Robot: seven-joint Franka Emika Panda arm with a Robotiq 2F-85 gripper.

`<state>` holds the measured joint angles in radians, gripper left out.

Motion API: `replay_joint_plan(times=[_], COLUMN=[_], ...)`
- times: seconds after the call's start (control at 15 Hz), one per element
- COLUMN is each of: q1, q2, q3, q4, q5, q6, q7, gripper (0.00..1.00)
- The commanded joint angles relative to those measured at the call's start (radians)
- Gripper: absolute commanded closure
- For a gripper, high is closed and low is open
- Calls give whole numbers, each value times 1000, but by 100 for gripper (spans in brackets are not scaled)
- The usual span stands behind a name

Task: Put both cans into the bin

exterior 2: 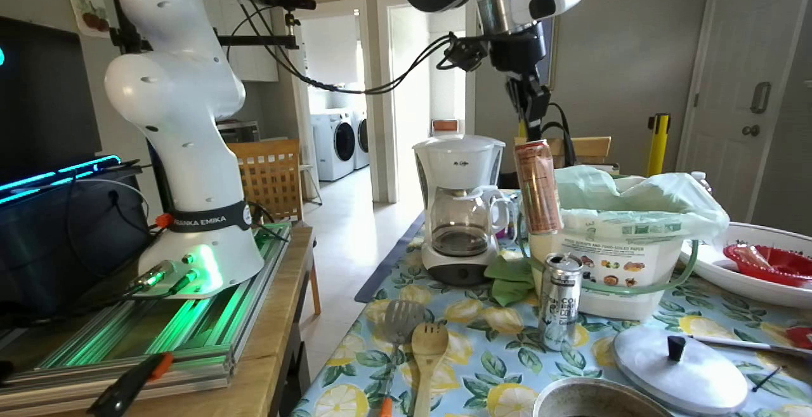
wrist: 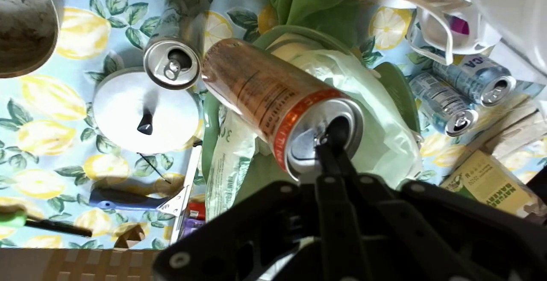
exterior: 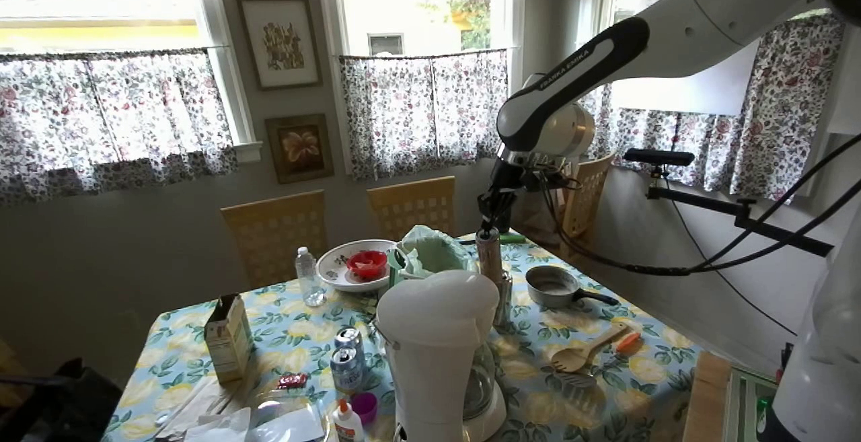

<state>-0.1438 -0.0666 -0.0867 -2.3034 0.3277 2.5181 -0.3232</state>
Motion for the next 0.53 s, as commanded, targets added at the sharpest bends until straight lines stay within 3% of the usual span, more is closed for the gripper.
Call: replay_joint_plan(times=[0.0, 0.47], q1=[30, 61], q2=[-53, -57], q3=[-26, -52], q4=[-16, 35], q5=[47, 96], q6=[-29, -46], q7=[-59, -133], gripper=[100, 100])
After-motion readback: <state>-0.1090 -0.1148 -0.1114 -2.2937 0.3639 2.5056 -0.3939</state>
